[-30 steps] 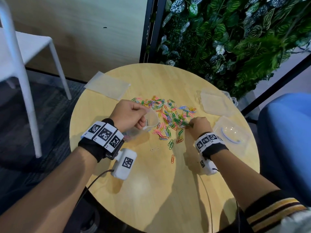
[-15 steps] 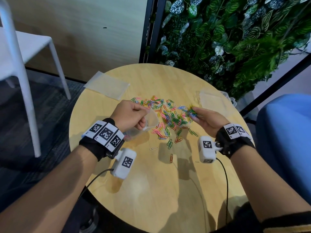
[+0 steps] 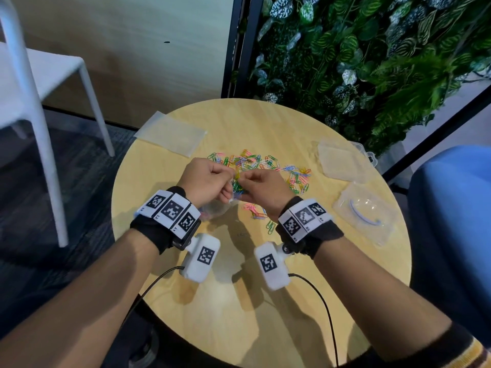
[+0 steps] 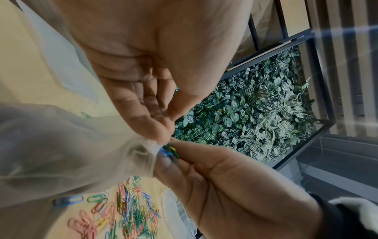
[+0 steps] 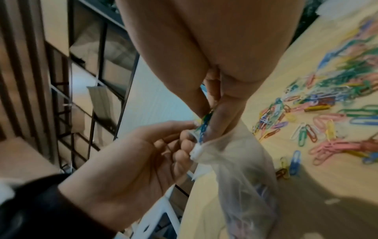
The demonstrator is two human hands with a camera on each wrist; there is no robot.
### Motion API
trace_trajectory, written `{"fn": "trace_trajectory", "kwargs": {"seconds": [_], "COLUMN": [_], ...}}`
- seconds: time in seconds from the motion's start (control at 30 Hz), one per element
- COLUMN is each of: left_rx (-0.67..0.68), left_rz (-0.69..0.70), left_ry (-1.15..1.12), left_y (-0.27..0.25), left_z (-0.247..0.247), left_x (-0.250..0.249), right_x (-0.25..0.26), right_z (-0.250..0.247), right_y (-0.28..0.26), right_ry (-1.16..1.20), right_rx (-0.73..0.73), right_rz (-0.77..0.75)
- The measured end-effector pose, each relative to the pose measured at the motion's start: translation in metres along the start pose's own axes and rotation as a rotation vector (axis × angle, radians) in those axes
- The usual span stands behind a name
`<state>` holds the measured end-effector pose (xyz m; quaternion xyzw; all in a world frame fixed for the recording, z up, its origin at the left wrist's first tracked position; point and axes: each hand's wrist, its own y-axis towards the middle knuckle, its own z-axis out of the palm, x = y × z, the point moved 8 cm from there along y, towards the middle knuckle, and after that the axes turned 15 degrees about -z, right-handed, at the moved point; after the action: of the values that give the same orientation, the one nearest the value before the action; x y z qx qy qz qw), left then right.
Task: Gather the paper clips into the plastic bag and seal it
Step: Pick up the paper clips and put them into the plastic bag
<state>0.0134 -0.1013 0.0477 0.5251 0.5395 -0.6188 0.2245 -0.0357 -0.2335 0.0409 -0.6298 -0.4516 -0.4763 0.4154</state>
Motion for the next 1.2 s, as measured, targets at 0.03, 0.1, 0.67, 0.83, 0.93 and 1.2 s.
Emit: {"fn": "trace_trajectory", "kwargs": {"seconds": [0.03,0.1,0.67,0.83,0.93,1.2], "left_rx": [0.005,0.009,0.059,0.055,0.063,0.051], "left_rz": [0.001,0.003,0.022,0.011,0.006,-0.003], "left_ry": [0.002,0.008,0.019,0.026,0.045,-0.003], "left_y": [0.0,-0.001,-0.006,-0.005,-0.007,-0.015], "left_z": [0.001,0.003,0.006,0.004,0.003,-0.016], "left_x": [0.0,0.0,0.0,-0.001,0.0,-0.004], "right_x": [0.0,0.002,0.019,0.038,0.036,0.048], "right_z": [0.002,0.004,0.01,0.004,0.009,0.035], "right_y": [0.002,0.004,0.007,0.009,0.01,0.003], "right_ry": [-0.059,-0.194,-0.741,-0.884,-0.964,-0.935], "right_rx": [0.02,0.075,0.327,0.221,0.218,0.41], "right_rz": [-0.003,0.007,-0.028,-0.203,-0.235,-0.325]}}
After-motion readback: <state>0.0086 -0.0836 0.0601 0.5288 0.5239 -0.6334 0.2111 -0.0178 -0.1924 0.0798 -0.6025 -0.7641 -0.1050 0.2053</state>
